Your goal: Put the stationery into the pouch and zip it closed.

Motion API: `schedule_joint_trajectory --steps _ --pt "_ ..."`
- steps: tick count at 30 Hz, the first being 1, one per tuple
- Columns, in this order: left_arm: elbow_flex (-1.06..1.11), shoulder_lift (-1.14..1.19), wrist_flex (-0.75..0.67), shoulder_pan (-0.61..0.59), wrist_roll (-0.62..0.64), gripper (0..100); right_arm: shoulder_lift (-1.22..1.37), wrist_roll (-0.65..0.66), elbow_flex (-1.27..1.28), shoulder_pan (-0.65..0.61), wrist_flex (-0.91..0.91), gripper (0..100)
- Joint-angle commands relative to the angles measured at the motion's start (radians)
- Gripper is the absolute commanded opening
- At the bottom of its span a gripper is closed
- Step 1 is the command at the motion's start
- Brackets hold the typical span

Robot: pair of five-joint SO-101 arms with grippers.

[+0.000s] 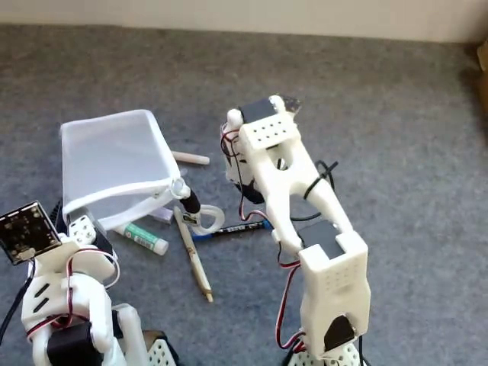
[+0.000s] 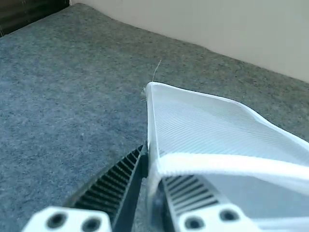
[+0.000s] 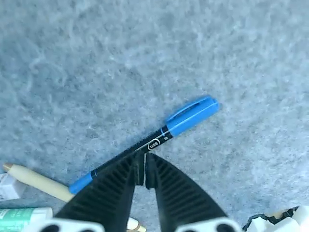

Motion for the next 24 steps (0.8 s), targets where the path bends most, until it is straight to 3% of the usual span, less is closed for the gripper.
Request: schedule_joint_trajectory --steps 1,7,15,21,24 --pt "-0.005 -0.012 -0.026 -0.015 0.006 1 -0.113 0.009 -0.002 0.050 0.021 0.5" --pt "-0.005 -0.012 -0.026 -0.015 0.006 1 -0.321 0.005 0.228 0.065 -0.048 0.5" --pt "-0.004 -0.012 -0.026 -0.015 0.006 1 -0.351 -0.086 0.472 0.090 -0.303 1.4" --pt "-0.004 -0.012 -0.026 -0.015 0.006 1 -0.351 -0.121 0.539 0.107 -0.357 23.3" --pt "-0.004 -0.012 -0.026 -0.015 0.006 1 -0.351 -0.186 0.549 0.081 -0.358 25.5"
